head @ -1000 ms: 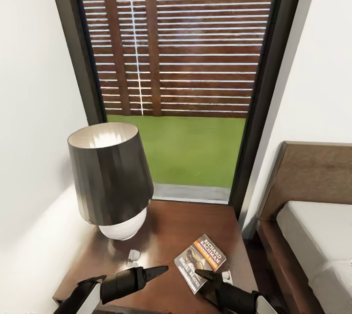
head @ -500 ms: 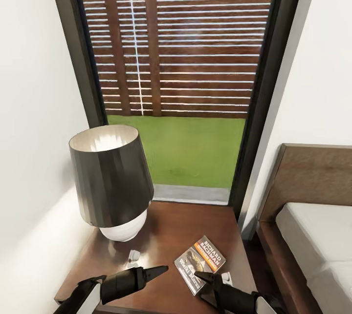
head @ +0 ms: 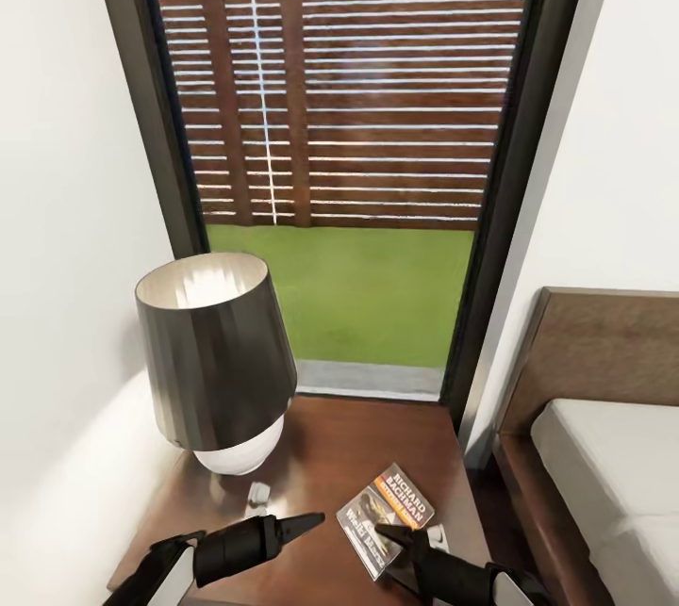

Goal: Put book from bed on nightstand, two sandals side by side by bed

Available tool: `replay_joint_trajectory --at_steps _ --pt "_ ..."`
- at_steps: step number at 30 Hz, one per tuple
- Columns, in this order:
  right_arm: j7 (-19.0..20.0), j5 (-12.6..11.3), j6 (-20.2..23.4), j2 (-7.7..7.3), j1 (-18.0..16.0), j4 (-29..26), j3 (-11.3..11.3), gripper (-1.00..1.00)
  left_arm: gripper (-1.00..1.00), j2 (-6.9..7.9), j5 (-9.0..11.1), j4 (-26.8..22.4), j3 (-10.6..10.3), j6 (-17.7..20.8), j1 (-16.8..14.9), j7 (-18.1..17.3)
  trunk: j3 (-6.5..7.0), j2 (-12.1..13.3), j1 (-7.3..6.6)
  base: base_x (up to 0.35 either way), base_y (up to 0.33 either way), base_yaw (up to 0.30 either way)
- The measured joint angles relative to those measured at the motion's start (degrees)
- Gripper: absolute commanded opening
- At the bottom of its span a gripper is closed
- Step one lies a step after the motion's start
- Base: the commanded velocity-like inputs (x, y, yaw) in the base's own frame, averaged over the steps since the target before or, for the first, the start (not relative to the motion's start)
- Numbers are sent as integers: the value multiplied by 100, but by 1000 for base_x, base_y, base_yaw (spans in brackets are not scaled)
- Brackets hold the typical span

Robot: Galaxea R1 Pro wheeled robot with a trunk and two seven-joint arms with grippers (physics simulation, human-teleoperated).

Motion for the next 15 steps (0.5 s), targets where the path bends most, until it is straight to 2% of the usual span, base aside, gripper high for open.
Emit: replay_joint_trajectory --at_steps 15 --pt "11 1 -56 0 0 -11 -7 100 100 0 0 0 0 0 0 0 269 602 -329 0 0 0"
